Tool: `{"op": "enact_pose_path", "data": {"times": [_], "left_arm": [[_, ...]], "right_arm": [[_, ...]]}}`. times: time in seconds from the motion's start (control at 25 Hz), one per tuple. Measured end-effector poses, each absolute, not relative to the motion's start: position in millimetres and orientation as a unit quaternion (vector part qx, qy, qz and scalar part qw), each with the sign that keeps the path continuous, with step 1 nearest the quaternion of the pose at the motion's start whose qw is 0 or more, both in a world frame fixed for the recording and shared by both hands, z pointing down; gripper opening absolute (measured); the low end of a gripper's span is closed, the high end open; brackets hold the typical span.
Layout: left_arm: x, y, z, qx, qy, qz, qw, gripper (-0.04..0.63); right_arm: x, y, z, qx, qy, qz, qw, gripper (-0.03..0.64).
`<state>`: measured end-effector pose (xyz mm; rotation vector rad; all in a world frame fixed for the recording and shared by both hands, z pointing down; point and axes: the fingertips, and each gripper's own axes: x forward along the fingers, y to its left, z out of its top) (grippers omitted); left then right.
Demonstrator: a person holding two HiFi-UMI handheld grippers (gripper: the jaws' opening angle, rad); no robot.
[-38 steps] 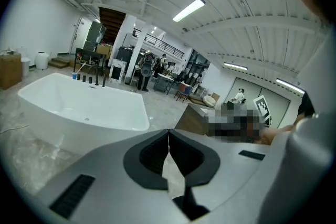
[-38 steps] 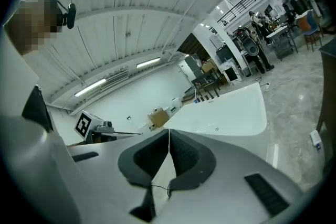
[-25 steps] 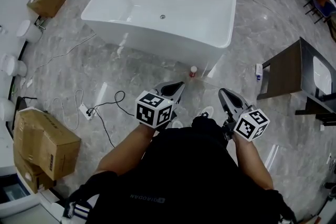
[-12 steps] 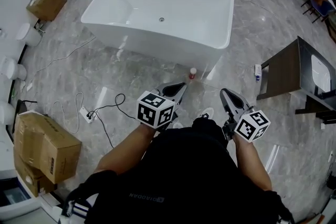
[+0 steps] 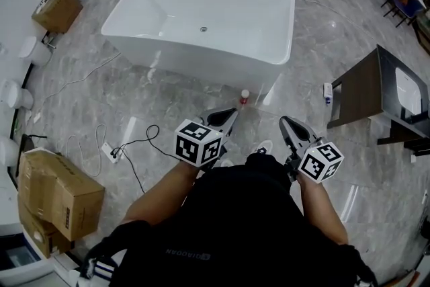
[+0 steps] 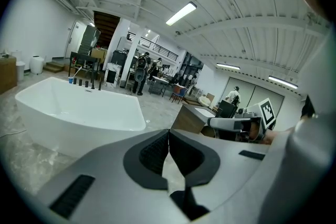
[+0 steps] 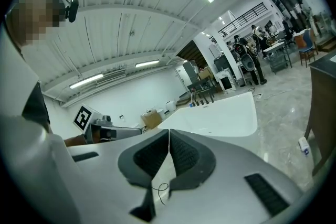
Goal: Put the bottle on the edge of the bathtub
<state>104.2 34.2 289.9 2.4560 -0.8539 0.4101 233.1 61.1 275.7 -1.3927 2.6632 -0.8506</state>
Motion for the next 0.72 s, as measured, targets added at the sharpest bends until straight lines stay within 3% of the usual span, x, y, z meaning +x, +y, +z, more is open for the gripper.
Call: {"op": "enact_pose_path", "data": {"times": [0.72], "left_arm": [[100.2, 34.4, 289.1, 0.901, -0.322, 0.151, 0.248, 0.017]], "right_arm": [[234.1, 63.4, 277.7, -0.443, 0.853, -0.276, -0.003, 0.037]]}}
